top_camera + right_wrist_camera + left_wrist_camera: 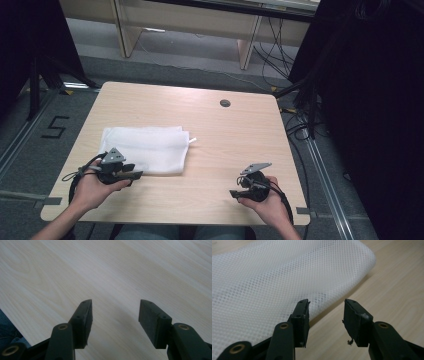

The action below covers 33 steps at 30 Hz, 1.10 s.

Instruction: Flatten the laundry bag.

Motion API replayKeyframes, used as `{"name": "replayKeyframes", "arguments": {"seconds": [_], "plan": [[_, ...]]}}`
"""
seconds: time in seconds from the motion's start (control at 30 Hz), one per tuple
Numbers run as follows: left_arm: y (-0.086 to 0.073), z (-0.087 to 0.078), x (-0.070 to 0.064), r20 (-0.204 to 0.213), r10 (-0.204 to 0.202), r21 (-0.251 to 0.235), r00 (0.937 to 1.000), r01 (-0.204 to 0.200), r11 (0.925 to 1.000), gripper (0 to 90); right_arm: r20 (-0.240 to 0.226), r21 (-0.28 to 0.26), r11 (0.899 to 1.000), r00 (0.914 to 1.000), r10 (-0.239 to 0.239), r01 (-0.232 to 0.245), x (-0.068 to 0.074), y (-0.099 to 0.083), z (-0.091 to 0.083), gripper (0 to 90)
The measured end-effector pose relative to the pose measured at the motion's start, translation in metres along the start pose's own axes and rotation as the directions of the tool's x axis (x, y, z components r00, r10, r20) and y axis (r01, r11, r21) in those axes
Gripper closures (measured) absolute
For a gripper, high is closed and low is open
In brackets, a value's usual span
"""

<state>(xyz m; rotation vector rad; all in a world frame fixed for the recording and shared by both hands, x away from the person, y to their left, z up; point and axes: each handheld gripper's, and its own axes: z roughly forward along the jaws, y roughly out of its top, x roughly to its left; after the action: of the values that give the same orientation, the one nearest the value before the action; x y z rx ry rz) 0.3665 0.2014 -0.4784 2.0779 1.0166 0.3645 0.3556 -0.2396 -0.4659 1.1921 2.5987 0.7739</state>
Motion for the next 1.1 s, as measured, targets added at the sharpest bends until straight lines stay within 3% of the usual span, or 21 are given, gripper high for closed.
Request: {"name": "replayKeyframes", "arguments": {"seconds": [0.03, 0.13, 0.23, 0.27, 0.33, 0.37, 0.43, 0.47, 0.5, 0.57, 0.67, 0.7, 0.77, 0.8, 0.83, 0.87, 0.9, 0.97, 1.03, 1.1], "plan": [[0.0, 0.0, 0.0, 0.0, 0.0, 0.0, 1.0, 0.0, 1.0, 56.9, -0.005, 0.013, 1.0, 0.9997, 0.025, -0.025, 0.001, 0.0, 0.0, 45.6], [0.001, 0.0, 0.007, -0.012, 0.01, 0.01, 0.9999, -0.01, 0.9999, 61.4, -0.016, 0.02, 0.999, 0.9992, 0.037, -0.037, 0.0, 0.0, 0.001, 45.5], [0.001, -0.005, 0.014, -0.045, -0.016, 0.013, 0.9989, 0.017, 0.9998, 74.0, -0.015, 0.015, 0.999, 0.9995, 0.029, -0.029, -0.005, -0.001, 0.004, 45.4], [0.003, -0.011, 0.018, -0.067, -0.058, -0.004, 0.9961, 0.058, 0.9983, 78.5, -0.013, 0.015, 0.999, 0.9992, 0.038, -0.038, -0.007, -0.002, 0.004, 45.4], [0.004, -0.016, 0.025, -0.131, -0.038, -0.006, 0.9907, 0.037, 0.9993, 85.8, -0.006, 0.023, 0.999, 0.9988, 0.048, -0.048, -0.007, -0.003, 0.003, 46.1], [0.004, -0.021, 0.031, -0.159, -0.038, 0.015, 0.9865, 0.04, 0.9991, 89.2, -0.002, 0.022, 0.998, 0.9985, 0.055, -0.055, -0.007, -0.001, 0.001, 46.2], [0.005, -0.026, 0.041, -0.198, -0.079, -0.011, 0.977, 0.078, 0.9969, 89.8, 0.012, -0.009, 1.0, 0.9996, 0.024, -0.024, -0.008, 0.001, -0.002, 46.6], [0.005, -0.029, 0.044, -0.223, -0.091, -0.023, 0.9705, 0.088, 0.9959, 89.8, 0.01, 0.003, 0.999, 0.999, 0.045, -0.045, -0.005, 0.001, -0.004, 46.8], [0.005, -0.029, 0.044, -0.223, -0.091, -0.023, 0.9705, 0.088, 0.9959, 89.8, 0.016, 0.0, 0.999, 0.9989, 0.044, -0.044, -0.005, 0.001, -0.003, 46.8], [0.007, -0.033, 0.055, -0.252, -0.12, -0.034, 0.9603, 0.116, 0.9927, 89.9, 0.015, 0.003, 0.999, 0.9986, 0.051, -0.051, -0.004, 0.001, -0.004, 46.9], [0.012, -0.033, 0.075, -0.336, -0.144, -0.034, 0.931, 0.14, 0.9895, 89.8, 0.019, 0.006, 0.999, 0.9989, 0.042, -0.043, -0.003, 0.002, -0.002, 47.0], [0.012, -0.033, 0.075, -0.336, -0.144, -0.034, 0.931, 0.14, 0.9895, 89.8, 0.019, 0.006, 0.999, 0.9989, 0.042, -0.043, -0.003, 0.002, -0.002, 47.0], [0.016, -0.027, 0.092, -0.391, -0.151, -0.018, 0.9079, 0.156, 0.9876, 89.8, 0.023, -0.008, 0.999, 0.9989, 0.042, -0.041, -0.005, 0.003, -0.002, 47.0], [0.016, -0.027, 0.092, -0.391, -0.151, -0.018, 0.9079, 0.156, 0.9876, 89.8, 0.023, -0.008, 0.999, 0.9989, 0.042, -0.041, -0.005, 0.003, -0.002, 47.0], [0.017, -0.024, 0.096, -0.409, -0.158, -0.012, 0.8986, 0.168, 0.9858, 89.8, 0.022, -0.001, 0.999, 0.9986, 0.049, -0.049, -0.005, 0.003, -0.003, 47.0], [0.018, -0.018, 0.102, -0.441, -0.149, 0.007, 0.8851, 0.169, 0.9856, 89.8, 0.02, 0.003, 0.998, 0.9982, 0.056, -0.056, -0.006, 0.002, -0.003, 47.0], [0.018, -0.014, 0.105, -0.455, -0.147, 0.015, 0.8781, 0.172, 0.9849, 89.8, 0.017, 0.001, 0.998, 0.9981, 0.059, -0.059, -0.007, 0.002, -0.003, 47.0], [0.018, -0.005, 0.109, -0.466, -0.139, 0.04, 0.874, 0.178, 0.9832, 89.8, 0.015, 0.0, 0.998, 0.9976, 0.068, -0.068, -0.007, 0.001, -0.002, 46.9], [0.018, 0.0, 0.11, -0.469, -0.13, 0.057, 0.8736, 0.177, 0.9826, 89.7, 0.016, 0.007, 0.999, 0.9986, 0.05, -0.05, -0.008, 0.002, -0.001, 46.9], [0.016, 0.015, 0.113, -0.474, -0.099, 0.112, 0.8749, 0.171, 0.9788, 89.7, 0.017, -0.002, 0.999, 0.9991, 0.039, -0.039, -0.007, 0.002, 0.0, 46.8]]}}
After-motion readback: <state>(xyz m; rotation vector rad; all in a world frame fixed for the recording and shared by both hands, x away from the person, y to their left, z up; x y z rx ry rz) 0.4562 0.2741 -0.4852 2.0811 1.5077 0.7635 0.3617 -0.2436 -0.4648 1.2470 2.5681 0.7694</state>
